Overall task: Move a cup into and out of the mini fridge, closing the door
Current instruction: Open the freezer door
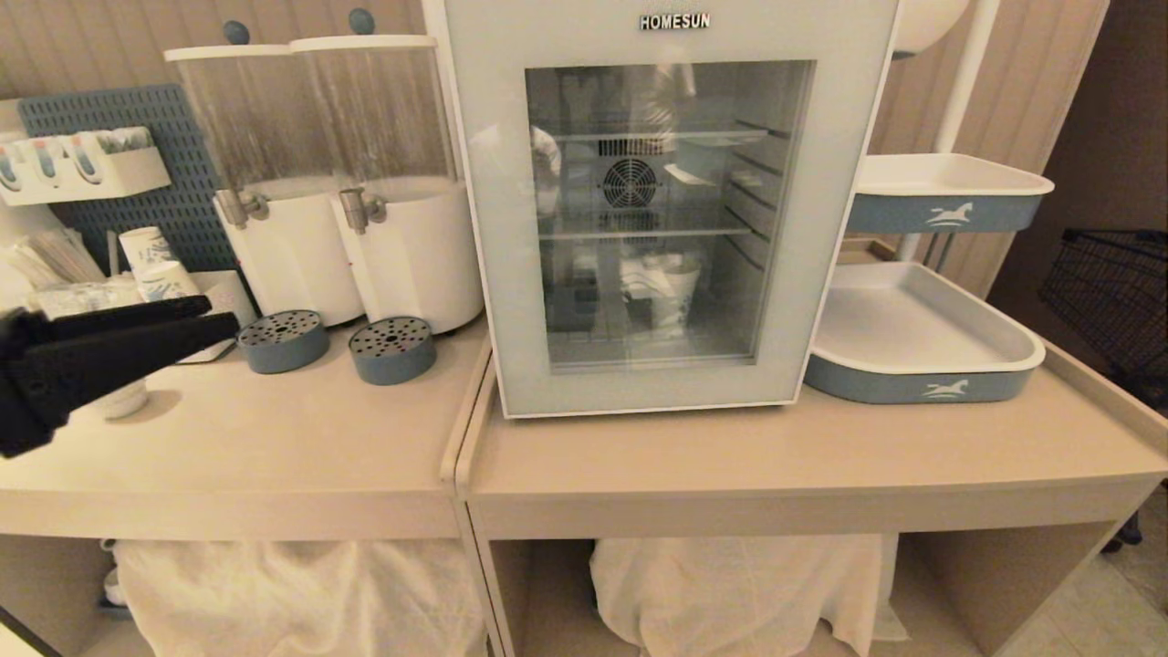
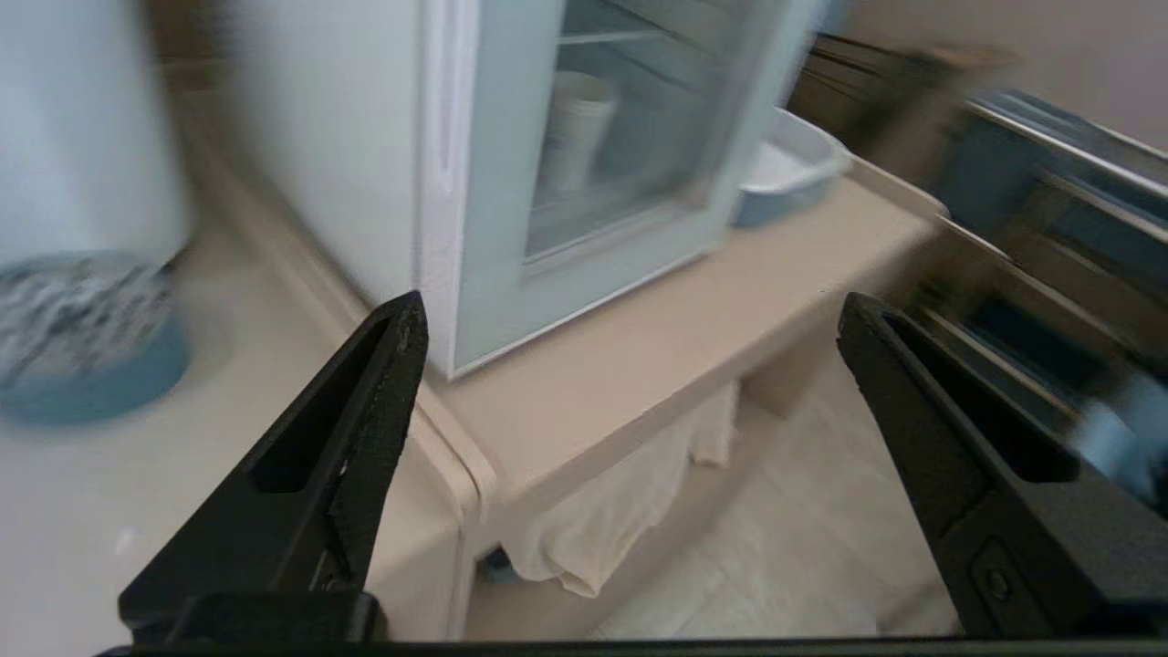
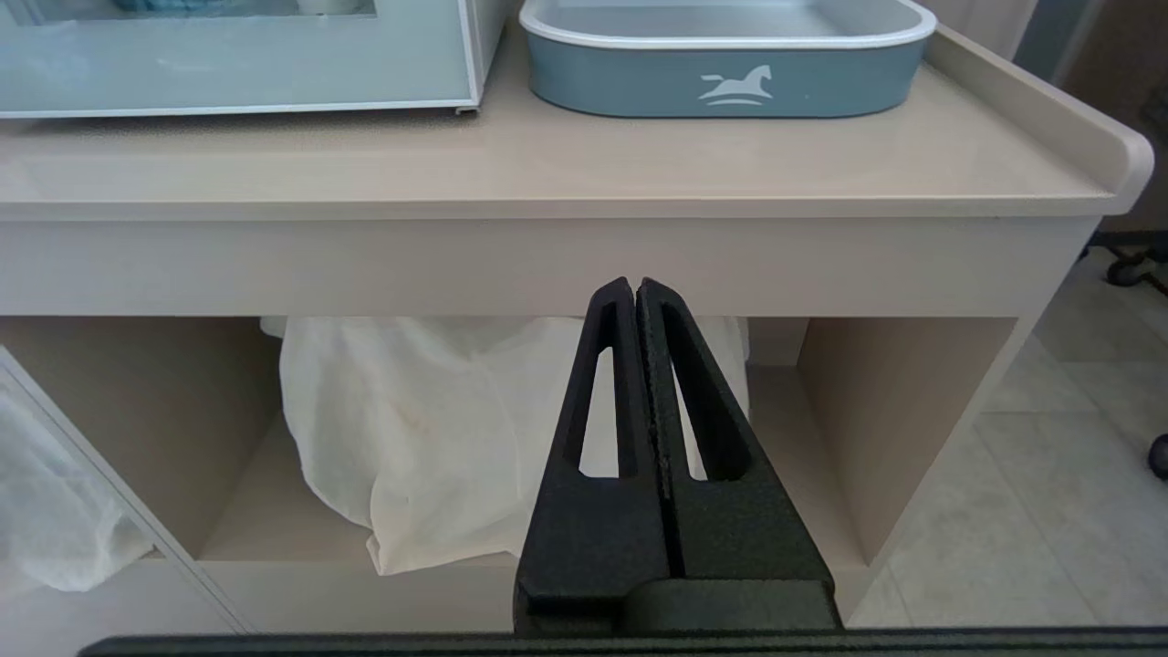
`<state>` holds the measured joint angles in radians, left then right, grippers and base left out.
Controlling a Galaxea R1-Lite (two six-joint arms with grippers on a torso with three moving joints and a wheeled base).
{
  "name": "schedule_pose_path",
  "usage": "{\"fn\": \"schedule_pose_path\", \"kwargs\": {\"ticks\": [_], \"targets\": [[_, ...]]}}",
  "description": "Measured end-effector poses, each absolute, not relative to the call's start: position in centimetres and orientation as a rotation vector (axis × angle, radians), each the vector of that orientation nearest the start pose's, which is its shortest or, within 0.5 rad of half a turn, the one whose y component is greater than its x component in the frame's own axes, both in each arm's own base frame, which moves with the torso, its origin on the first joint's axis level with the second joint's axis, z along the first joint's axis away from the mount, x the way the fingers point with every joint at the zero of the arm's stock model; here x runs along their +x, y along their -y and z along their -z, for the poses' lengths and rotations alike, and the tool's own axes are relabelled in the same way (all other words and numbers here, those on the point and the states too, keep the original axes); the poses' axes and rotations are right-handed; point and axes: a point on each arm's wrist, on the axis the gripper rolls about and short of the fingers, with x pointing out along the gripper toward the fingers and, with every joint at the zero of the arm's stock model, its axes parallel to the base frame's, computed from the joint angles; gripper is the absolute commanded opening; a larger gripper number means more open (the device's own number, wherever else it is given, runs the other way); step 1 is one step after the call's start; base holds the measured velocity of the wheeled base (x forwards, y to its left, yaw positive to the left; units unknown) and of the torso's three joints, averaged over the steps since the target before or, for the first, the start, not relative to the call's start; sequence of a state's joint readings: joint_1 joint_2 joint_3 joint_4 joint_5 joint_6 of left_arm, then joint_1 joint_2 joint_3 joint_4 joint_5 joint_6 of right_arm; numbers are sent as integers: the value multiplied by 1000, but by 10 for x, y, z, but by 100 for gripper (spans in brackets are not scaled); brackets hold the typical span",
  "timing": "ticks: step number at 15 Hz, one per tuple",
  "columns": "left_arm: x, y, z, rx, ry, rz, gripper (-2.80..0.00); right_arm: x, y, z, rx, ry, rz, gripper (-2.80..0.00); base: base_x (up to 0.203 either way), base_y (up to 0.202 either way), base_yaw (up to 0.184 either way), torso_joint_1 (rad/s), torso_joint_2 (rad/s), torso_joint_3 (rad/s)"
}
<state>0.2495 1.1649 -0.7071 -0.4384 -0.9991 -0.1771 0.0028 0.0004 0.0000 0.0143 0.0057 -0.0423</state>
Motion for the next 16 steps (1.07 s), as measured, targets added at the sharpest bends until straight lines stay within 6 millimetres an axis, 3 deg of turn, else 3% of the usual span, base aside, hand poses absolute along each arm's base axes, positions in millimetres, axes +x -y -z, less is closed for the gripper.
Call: {"fn": "schedule_pose_path", "kwargs": {"ticks": [2, 4, 8, 11, 13, 16], "targets": [[189, -35, -259, -145, -69, 867, 0, -23, 0, -74, -42, -14, -9, -280, 0, 0, 0, 0, 0, 0], [217, -34, -256, -112, -62, 987, 0, -23, 0, -74, -42, -13, -9, -280, 0, 0, 0, 0, 0, 0], [283, 14, -254, -86, -53, 1093, 0, -23, 0, -75, -42, -6, -7, -280, 0, 0, 0, 0, 0, 0], [324, 36, -249, -85, -57, 1134, 0, -23, 0, -75, -42, -6, -7, -280, 0, 0, 0, 0, 0, 0], [345, 41, -242, -88, -66, 1172, 0, -23, 0, -75, -42, -6, -7, -280, 0, 0, 0, 0, 0, 0], [372, 28, -232, -89, -72, 1202, 0, -23, 0, -75, -43, -6, -7, -280, 0, 0, 0, 0, 0, 0]]}}
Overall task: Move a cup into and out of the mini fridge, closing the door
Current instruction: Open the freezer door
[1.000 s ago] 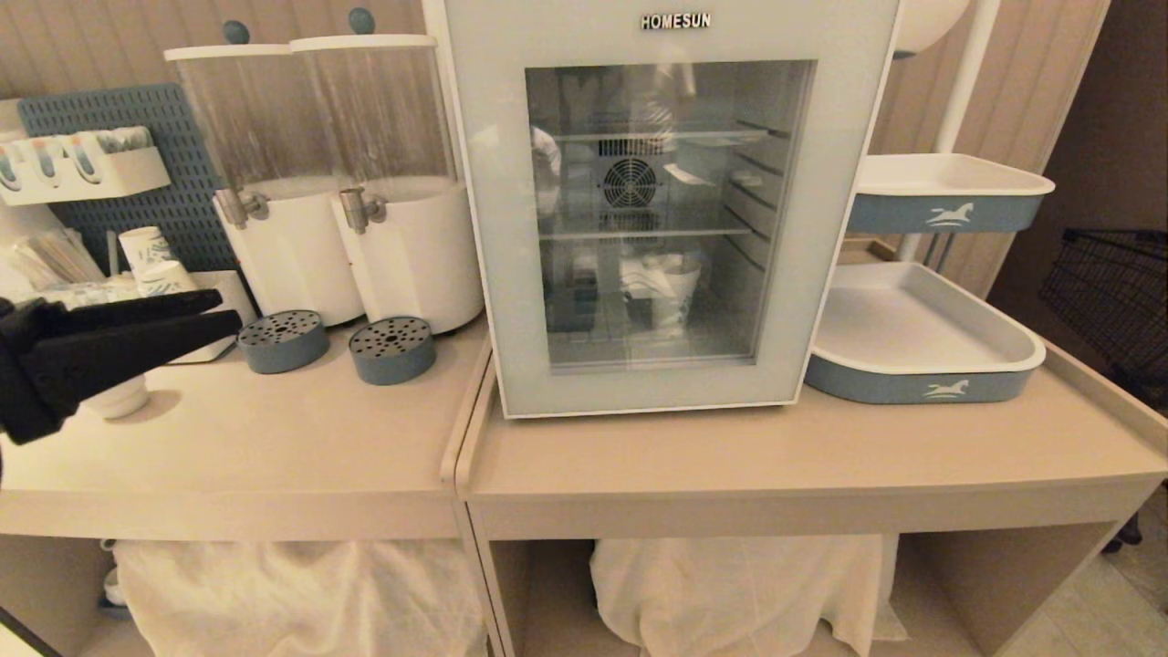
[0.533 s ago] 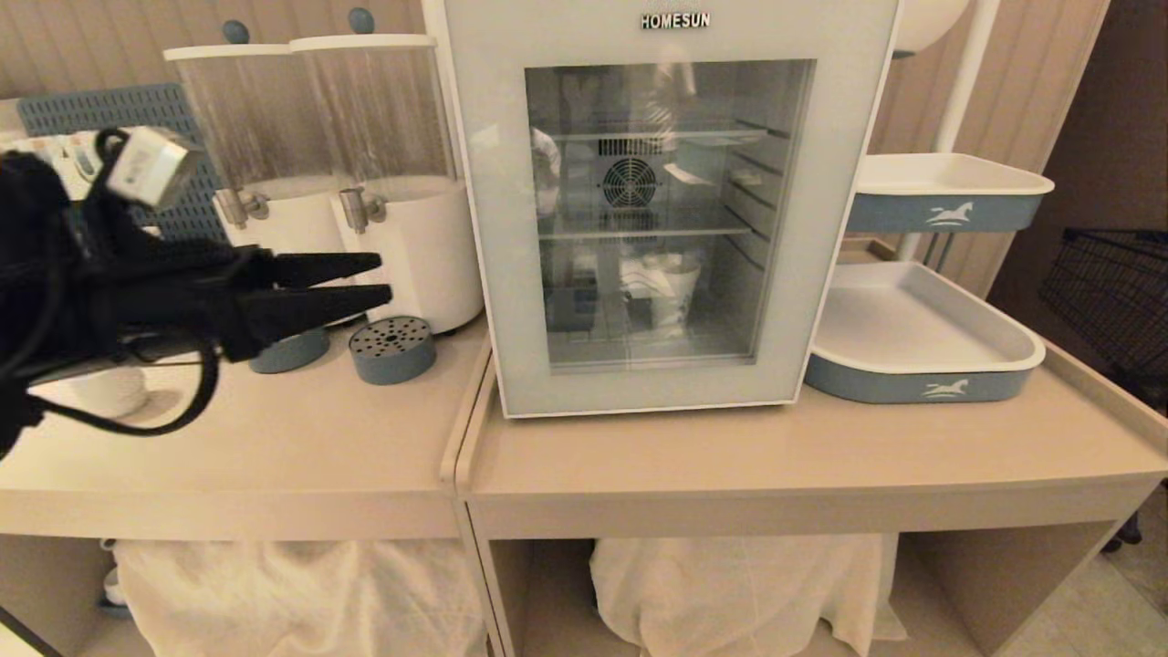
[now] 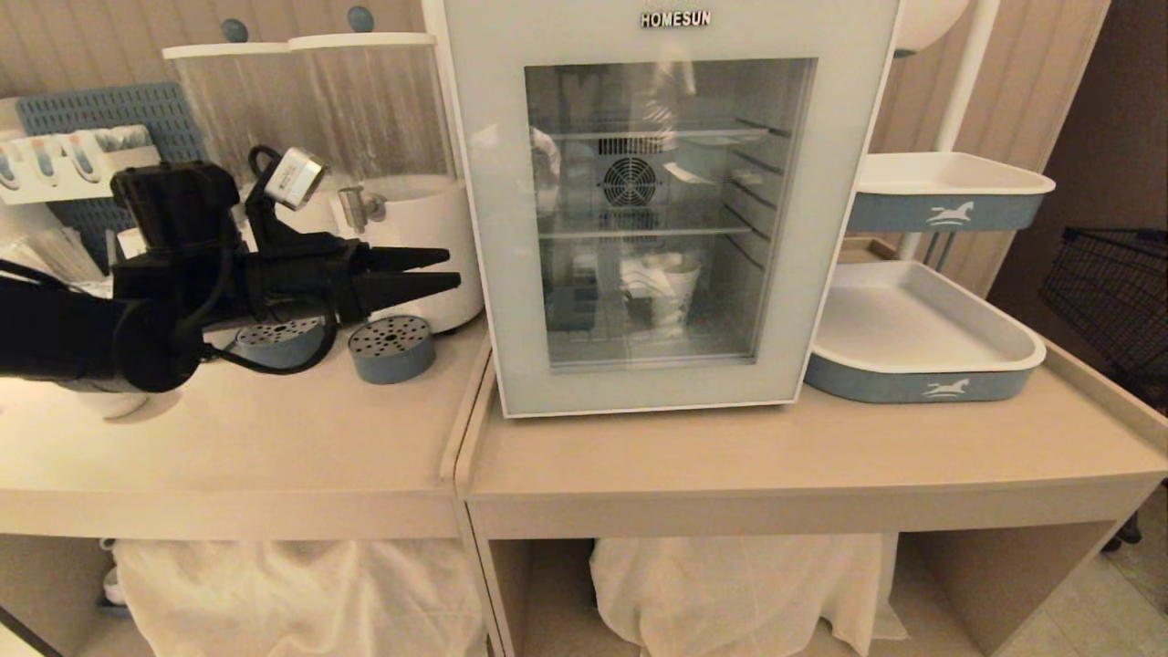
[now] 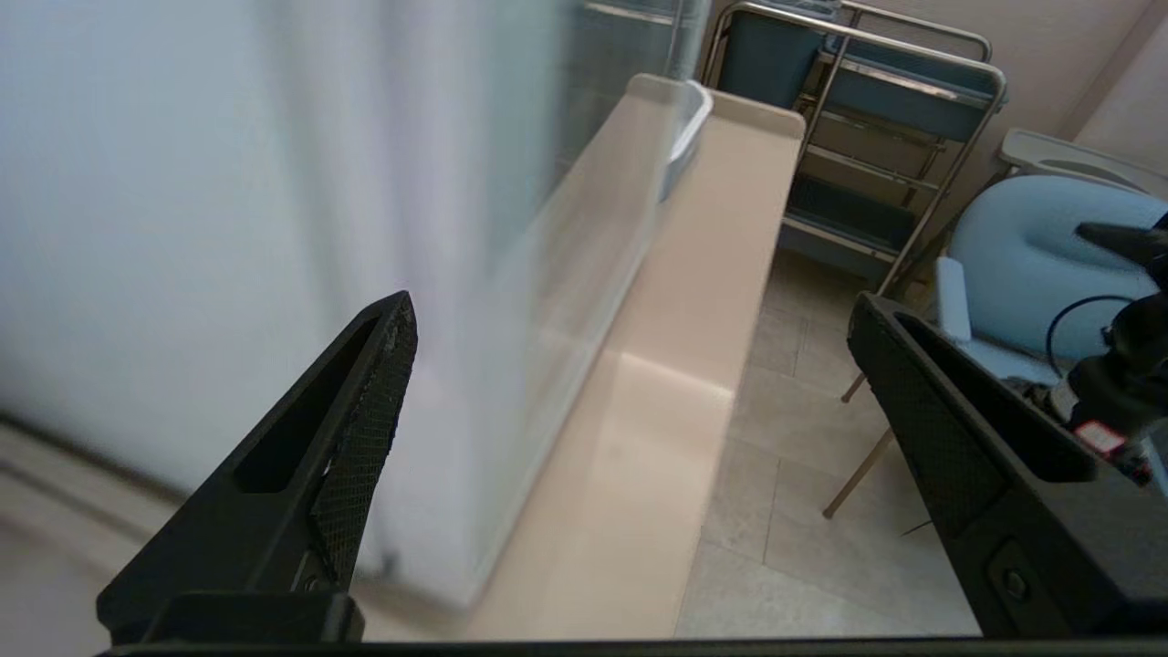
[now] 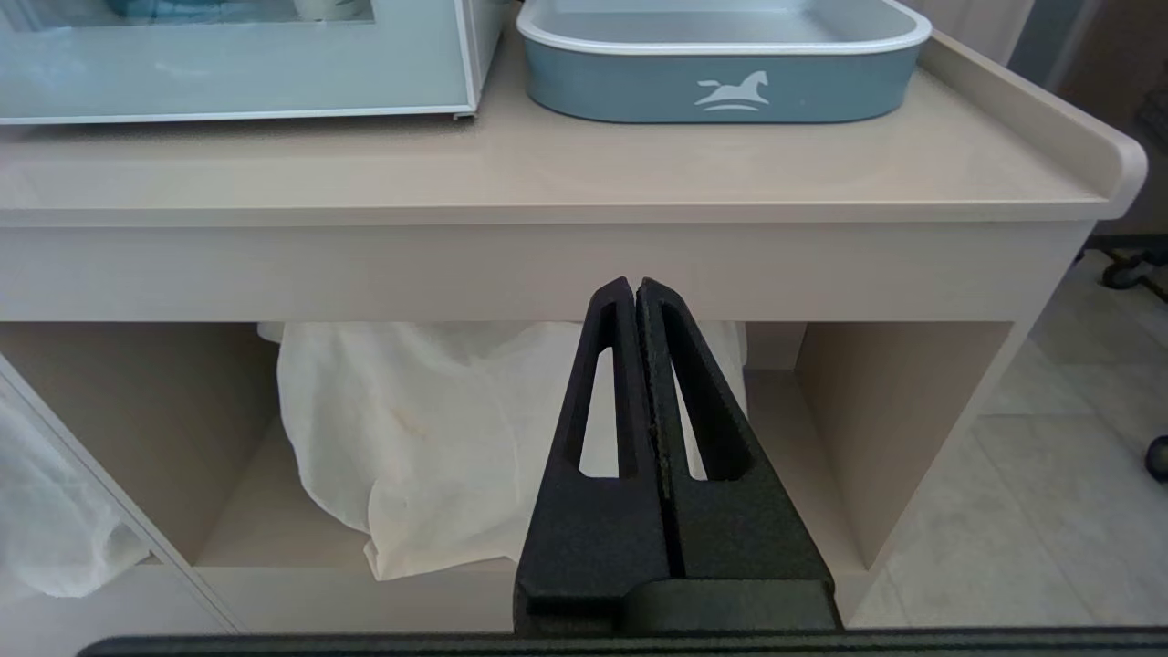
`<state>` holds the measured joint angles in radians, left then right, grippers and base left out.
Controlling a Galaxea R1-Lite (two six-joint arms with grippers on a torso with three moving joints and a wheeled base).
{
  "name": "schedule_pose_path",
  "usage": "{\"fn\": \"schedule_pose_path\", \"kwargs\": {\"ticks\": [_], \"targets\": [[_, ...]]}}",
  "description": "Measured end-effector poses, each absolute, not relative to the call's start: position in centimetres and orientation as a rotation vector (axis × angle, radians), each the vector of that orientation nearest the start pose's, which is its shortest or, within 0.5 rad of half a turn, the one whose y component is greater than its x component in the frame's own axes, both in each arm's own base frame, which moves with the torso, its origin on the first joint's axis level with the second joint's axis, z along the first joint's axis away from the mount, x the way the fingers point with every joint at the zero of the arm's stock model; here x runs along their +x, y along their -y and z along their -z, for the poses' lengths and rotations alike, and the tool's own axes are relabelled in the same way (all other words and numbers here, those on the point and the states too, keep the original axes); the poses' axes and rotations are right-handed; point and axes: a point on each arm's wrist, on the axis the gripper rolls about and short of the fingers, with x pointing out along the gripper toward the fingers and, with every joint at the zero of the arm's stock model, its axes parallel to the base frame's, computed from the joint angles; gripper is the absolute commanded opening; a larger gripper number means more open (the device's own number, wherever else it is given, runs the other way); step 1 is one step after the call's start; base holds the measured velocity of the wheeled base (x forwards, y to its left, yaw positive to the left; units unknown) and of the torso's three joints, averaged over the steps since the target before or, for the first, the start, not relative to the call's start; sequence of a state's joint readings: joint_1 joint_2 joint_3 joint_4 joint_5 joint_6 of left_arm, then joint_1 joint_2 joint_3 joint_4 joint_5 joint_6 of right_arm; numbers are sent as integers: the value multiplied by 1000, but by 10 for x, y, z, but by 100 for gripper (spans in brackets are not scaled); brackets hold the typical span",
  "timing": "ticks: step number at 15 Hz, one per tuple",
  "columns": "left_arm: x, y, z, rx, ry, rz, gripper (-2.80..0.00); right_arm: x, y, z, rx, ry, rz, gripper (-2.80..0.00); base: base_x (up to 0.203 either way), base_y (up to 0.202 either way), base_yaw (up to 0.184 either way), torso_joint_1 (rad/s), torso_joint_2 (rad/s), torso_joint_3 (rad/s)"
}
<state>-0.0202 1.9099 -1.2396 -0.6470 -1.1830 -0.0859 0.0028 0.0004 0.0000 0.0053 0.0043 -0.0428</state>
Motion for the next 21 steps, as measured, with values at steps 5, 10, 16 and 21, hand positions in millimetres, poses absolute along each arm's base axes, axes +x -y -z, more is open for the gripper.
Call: {"fn": "schedule_pose_path", "kwargs": {"ticks": [5, 10, 16, 21], "targets": [[395, 16, -222, -92, -79, 1282, 0, -23, 0, -75, -42, -6, -7, -280, 0, 0, 0, 0, 0, 0], [400, 25, -220, -104, -93, 1347, 0, -23, 0, -75, -43, -6, -7, -280, 0, 0, 0, 0, 0, 0], [403, 49, -228, -98, -86, 1400, 0, -23, 0, -75, -42, -6, -8, -280, 0, 0, 0, 0, 0, 0], [408, 55, -230, -95, -84, 1417, 0, -23, 0, -75, -42, -6, -6, -280, 0, 0, 0, 0, 0, 0]]}}
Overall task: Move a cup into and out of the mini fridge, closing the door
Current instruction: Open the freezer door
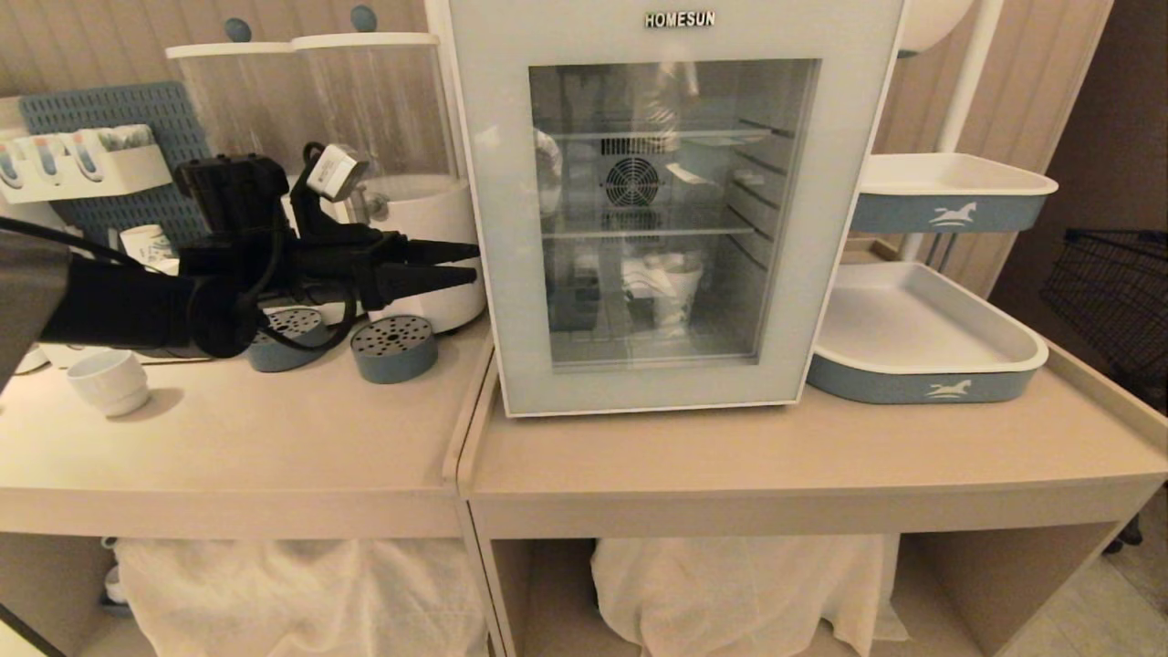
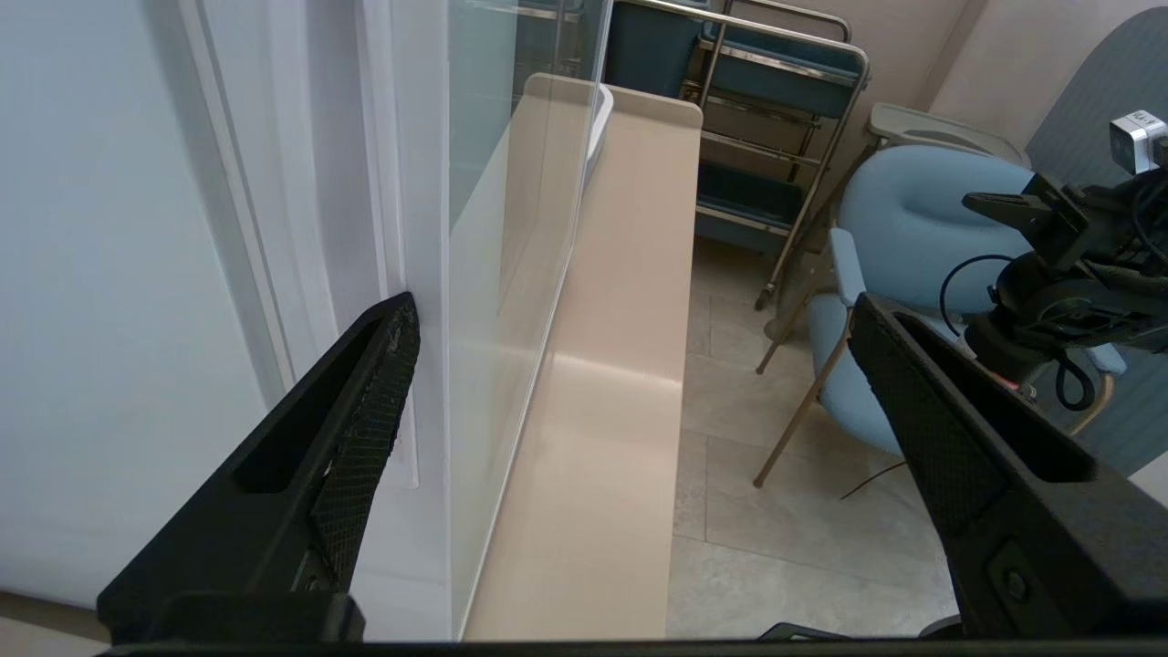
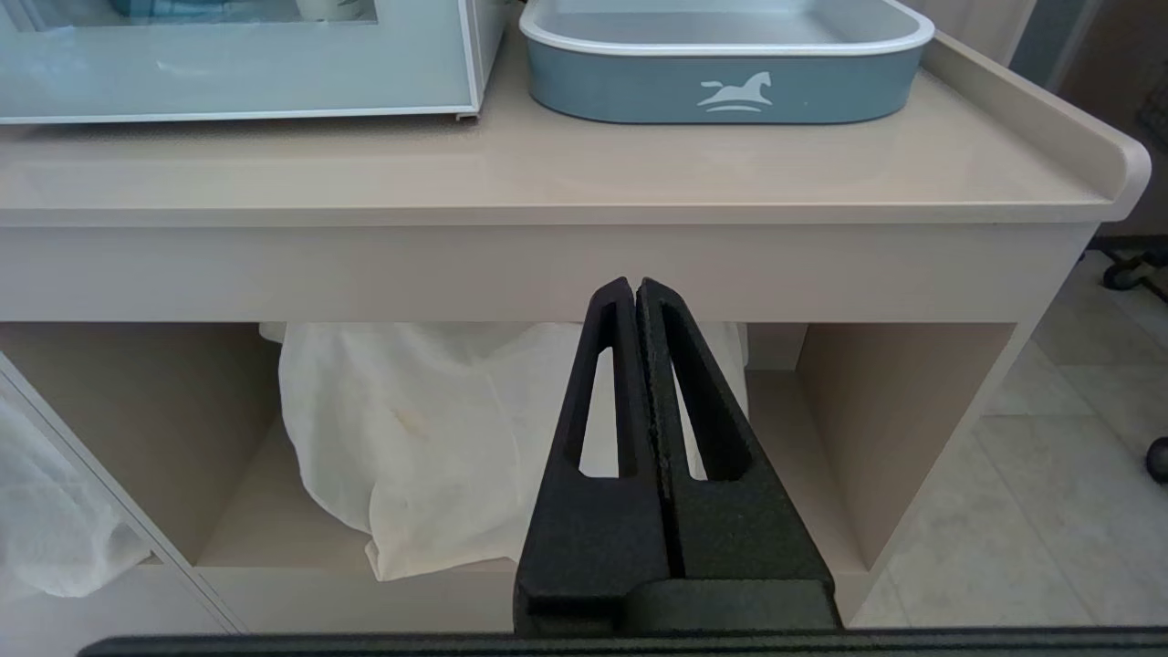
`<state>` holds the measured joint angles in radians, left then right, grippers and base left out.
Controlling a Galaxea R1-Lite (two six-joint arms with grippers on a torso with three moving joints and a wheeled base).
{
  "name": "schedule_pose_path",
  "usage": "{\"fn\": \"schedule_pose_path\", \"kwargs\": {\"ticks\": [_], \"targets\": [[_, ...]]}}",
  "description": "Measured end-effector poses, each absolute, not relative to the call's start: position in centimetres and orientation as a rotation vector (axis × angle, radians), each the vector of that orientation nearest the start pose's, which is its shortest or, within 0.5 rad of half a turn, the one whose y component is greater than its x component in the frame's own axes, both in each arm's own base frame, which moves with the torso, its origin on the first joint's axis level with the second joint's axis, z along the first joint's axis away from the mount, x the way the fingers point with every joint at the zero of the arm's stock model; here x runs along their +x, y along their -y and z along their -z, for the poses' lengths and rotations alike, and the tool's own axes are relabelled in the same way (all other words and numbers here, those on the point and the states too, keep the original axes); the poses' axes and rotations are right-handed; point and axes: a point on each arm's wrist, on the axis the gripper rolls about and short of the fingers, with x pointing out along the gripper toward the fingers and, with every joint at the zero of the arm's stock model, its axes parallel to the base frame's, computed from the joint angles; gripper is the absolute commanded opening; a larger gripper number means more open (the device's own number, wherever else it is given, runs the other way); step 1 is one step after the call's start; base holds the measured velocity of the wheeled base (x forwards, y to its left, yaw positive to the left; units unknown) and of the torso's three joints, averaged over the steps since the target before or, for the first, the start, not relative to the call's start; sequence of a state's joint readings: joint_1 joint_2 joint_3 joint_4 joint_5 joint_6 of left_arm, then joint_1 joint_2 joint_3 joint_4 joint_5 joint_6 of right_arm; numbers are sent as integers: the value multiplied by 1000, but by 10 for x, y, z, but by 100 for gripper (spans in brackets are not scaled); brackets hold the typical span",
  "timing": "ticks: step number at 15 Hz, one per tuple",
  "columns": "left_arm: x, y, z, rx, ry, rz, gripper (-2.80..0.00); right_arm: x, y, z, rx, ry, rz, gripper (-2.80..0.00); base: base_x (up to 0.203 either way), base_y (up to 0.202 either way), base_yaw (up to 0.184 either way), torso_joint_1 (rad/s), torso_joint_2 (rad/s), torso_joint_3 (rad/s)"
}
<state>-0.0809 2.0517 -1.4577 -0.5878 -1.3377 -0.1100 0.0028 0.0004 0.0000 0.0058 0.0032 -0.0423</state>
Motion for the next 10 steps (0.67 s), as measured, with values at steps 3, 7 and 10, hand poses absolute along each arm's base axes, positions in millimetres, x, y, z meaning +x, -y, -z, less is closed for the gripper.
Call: {"fn": "schedule_pose_path", "kwargs": {"ticks": [3, 7, 10], "targets": [[409, 60, -227, -112, -110, 1428, 0, -23, 0, -75, -42, -6, -7, -280, 0, 0, 0, 0, 0, 0], [414, 69, -223, -111, -112, 1448, 0, -23, 0, -75, -42, -6, -7, -280, 0, 0, 0, 0, 0, 0], [417, 74, -216, -110, -118, 1454, 0, -23, 0, -75, -43, -6, -6, -280, 0, 0, 0, 0, 0, 0]]}}
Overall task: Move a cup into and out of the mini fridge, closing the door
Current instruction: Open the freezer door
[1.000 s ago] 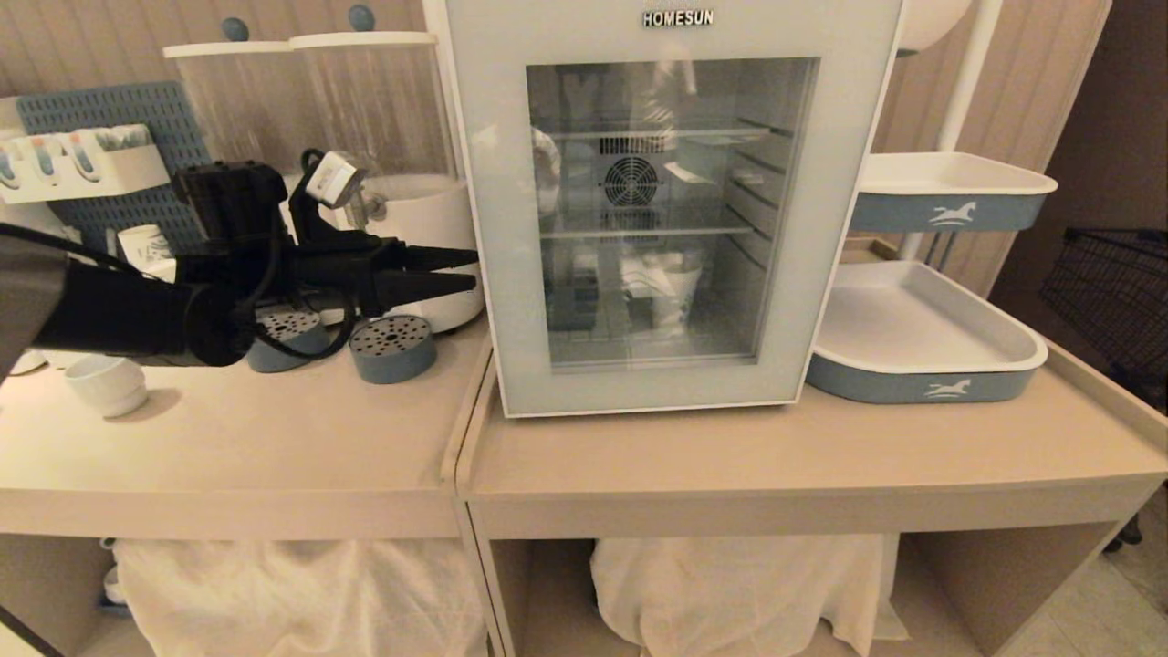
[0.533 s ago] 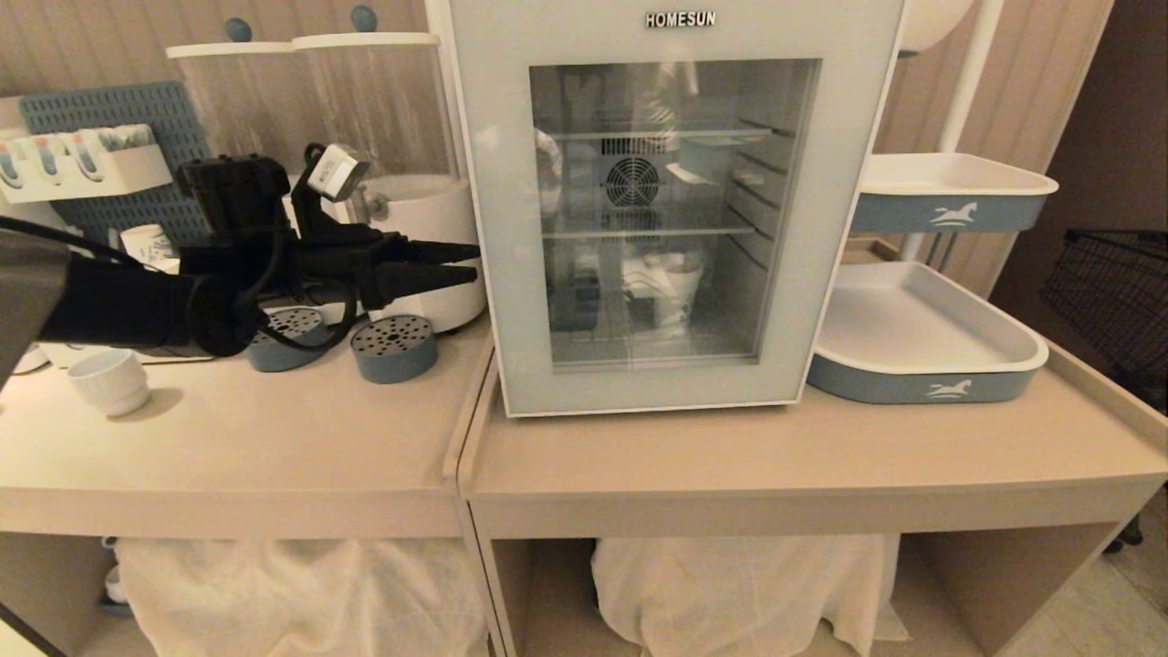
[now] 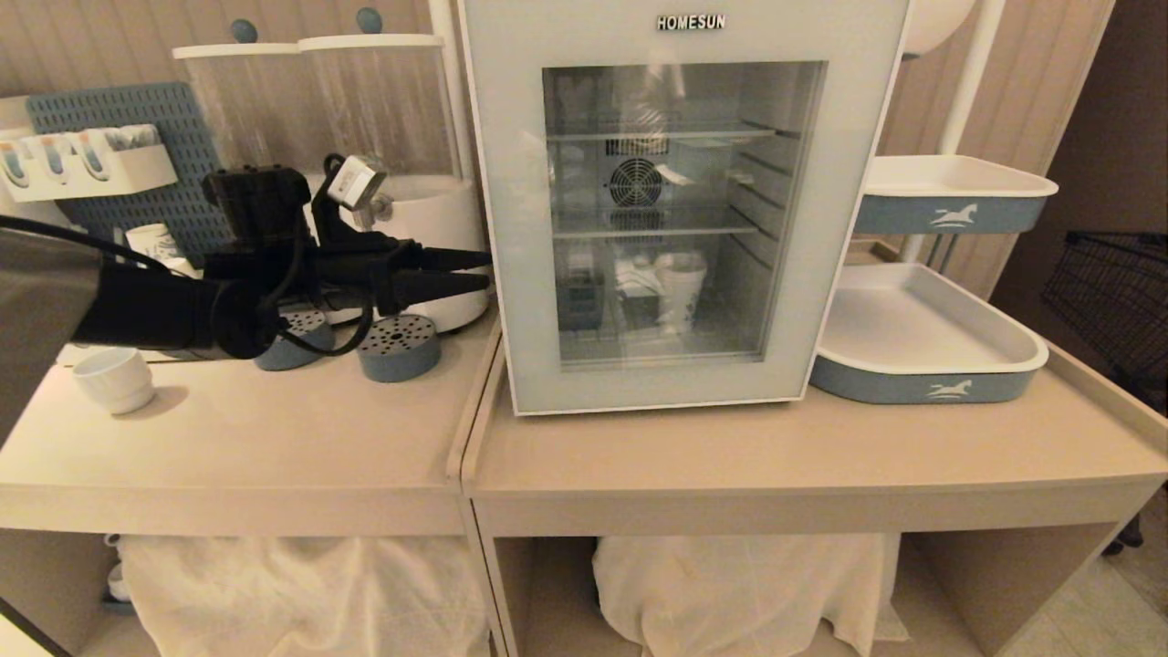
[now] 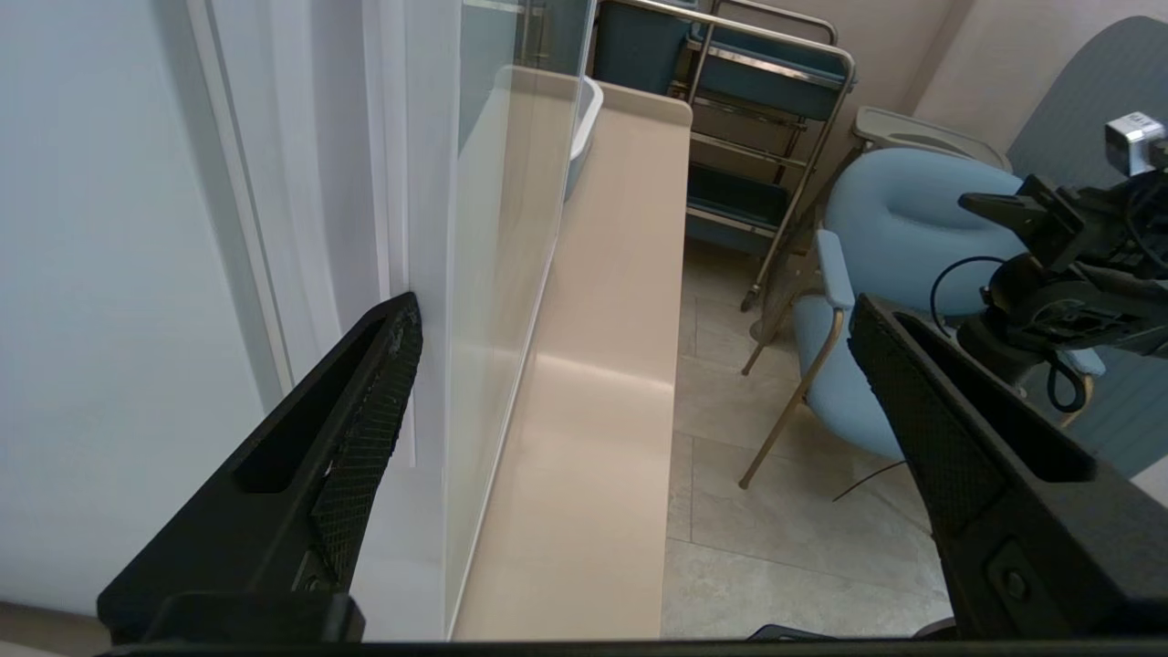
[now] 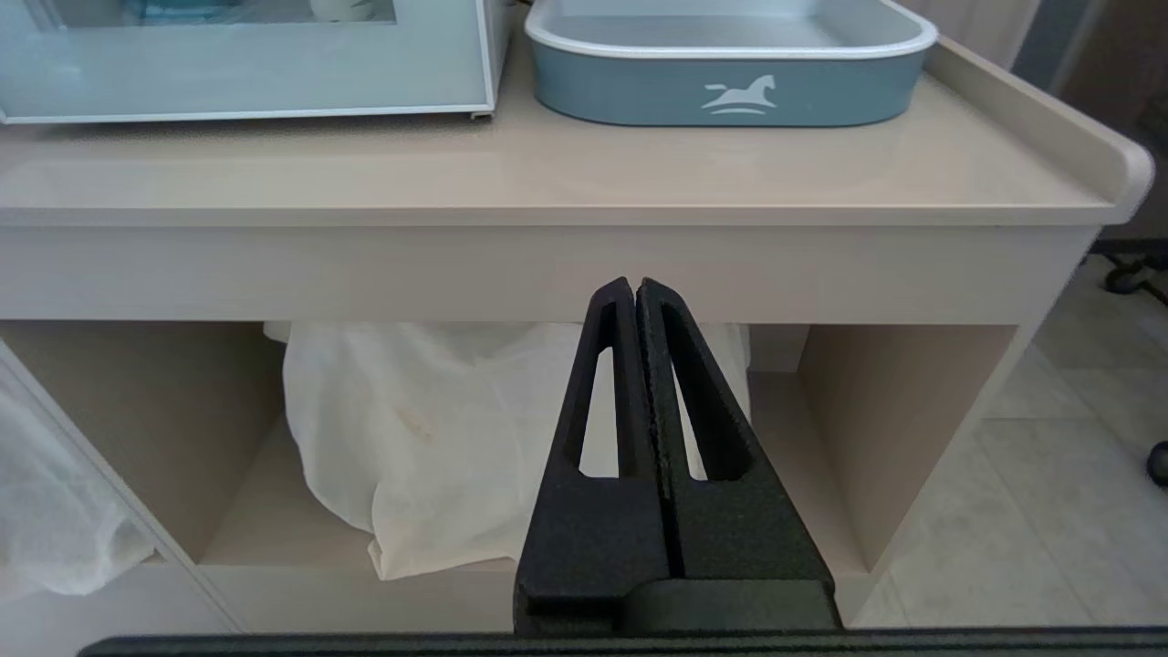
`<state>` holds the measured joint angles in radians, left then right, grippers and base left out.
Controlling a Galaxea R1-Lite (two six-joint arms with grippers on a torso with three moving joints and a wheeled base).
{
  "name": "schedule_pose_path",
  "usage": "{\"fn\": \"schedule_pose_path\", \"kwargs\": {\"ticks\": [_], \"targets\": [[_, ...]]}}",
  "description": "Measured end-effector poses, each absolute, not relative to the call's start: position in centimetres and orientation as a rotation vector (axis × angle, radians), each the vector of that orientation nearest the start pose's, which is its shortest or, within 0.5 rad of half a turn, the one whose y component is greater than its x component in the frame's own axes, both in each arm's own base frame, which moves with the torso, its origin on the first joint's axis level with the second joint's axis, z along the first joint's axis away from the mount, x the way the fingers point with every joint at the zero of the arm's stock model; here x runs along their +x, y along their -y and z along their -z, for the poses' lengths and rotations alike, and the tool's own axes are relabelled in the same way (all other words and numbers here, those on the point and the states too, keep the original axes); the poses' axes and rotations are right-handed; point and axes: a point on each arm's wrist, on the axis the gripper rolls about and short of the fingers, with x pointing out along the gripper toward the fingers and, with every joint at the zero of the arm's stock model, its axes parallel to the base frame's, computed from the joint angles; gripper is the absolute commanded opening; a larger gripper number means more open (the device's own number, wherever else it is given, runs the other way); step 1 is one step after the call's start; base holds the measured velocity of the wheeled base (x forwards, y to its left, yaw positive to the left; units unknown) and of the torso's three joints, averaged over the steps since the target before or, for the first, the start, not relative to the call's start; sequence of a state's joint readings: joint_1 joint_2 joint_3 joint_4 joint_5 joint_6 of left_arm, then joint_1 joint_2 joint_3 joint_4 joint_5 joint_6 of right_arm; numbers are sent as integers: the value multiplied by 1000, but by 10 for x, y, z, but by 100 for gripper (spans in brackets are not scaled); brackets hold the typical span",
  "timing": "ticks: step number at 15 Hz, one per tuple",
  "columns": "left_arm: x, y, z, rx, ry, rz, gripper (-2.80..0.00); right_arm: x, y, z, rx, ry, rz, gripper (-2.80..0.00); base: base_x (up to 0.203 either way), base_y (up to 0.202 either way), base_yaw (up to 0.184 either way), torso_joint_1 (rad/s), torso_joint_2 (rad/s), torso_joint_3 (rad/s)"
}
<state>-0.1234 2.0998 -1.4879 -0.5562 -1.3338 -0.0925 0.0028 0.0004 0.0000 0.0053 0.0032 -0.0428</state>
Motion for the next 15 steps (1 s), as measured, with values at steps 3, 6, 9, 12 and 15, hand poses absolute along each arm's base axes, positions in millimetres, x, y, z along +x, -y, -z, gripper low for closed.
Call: {"fn": "schedule_pose_path", "kwargs": {"ticks": [3, 6, 9, 12, 15], "targets": [[421, 76, -208, -104, -119, 1457, 0, -23, 0, -75, -43, -6, -7, -280, 0, 0, 0, 0, 0, 0], [423, 76, -202, -106, -126, 1457, 0, -23, 0, -75, -44, -6, -6, -280, 0, 0, 0, 0, 0, 0], [426, 77, -198, -85, -113, 1407, 0, -23, 0, -75, -44, -6, -7, -280, 0, 0, 0, 0, 0, 0], [427, 80, -195, -63, -107, 1341, 0, -23, 0, -75, -43, -6, -7, -280, 0, 0, 0, 0, 0, 0], [422, 80, -195, -83, -135, 1382, 0, -23, 0, -75, -44, -6, -7, -280, 0, 0, 0, 0, 0, 0]]}}
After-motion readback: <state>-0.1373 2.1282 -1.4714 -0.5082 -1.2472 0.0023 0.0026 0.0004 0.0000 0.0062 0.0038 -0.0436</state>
